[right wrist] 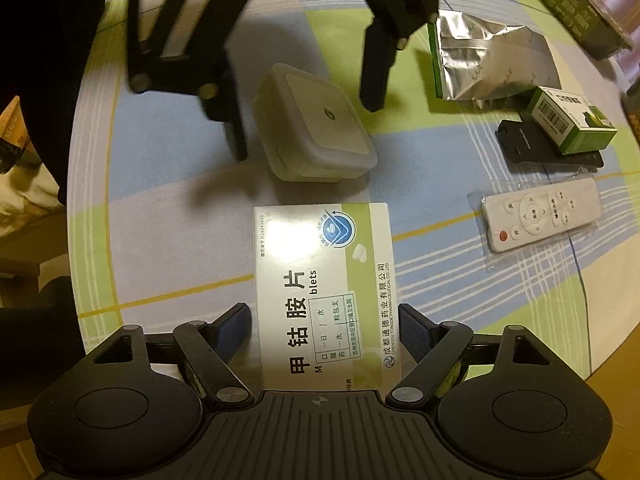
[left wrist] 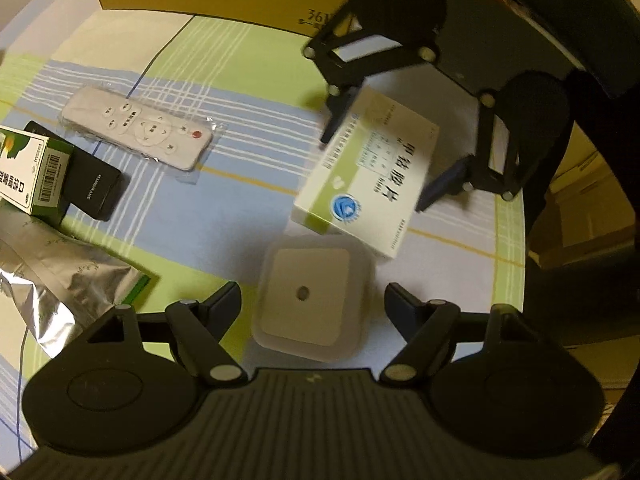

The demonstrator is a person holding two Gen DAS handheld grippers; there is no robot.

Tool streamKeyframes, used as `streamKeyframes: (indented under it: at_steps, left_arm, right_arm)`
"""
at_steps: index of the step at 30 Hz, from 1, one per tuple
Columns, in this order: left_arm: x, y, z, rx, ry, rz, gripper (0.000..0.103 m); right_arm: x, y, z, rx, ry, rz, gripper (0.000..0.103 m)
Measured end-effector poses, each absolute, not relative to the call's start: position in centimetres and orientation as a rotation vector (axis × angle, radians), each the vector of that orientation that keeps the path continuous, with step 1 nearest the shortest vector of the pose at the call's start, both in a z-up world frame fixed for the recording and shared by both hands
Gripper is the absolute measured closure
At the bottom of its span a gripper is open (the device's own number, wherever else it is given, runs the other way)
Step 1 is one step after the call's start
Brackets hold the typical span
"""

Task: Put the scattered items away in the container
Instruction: 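Grasp the white square night-light with the left gripper while the right holds the medicine box, then carry the night-light and medicine box over the cardboard box with both grippers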

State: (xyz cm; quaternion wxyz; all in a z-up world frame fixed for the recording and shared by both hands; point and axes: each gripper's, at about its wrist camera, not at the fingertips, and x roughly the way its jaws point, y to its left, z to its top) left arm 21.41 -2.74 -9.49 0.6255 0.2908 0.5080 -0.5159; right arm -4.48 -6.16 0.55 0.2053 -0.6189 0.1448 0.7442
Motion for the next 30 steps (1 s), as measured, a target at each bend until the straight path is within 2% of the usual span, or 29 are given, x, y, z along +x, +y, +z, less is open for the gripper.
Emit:
streamKeyframes:
  at_steps: [3,5,7,11,12,23,30]
  left_arm:
    - [22.4,-2.9,-9.8,0.646,1.200,-1.205,0.030]
    - [22.6,-3.0,-9.9,0.639,1.223,-1.226,0.038]
    - [22.2,-3.2,-10.1,0.658,1.230,-1.236,0.041]
    - [21.1,-3.2,-9.8,0.682,1.201,-1.211,0.042]
    - [20.8,-3.2,-9.7,0.686,1.193,-1.200,0.042]
    - [16.0,-3.6,-8.0,0.695,1.139,-0.982,0.042]
    - [15.1,-3.0,-5.2,0.571,1.132,-0.781,0.042]
  right_arm:
    - [-4.5,-6.2,0.6,-1.717,0.413,2.079,0.019]
    - [-4.5,-6.1,0.6,-1.714,0.424,2.080,0.019]
    - [-4.6,-6.0,0.5,-1.708,0.438,2.080,0.019]
    - [-4.6,-5.9,0.7,-1.673,0.476,2.074,0.021]
    - [-4.5,-5.8,0.8,-1.659,0.483,2.066,0.029]
    - [-4.4,-9.4,3.9,-1.480,0.548,1.970,0.030]
    - [-3.1,-10.8,7.1,-1.298,0.618,1.861,0.030]
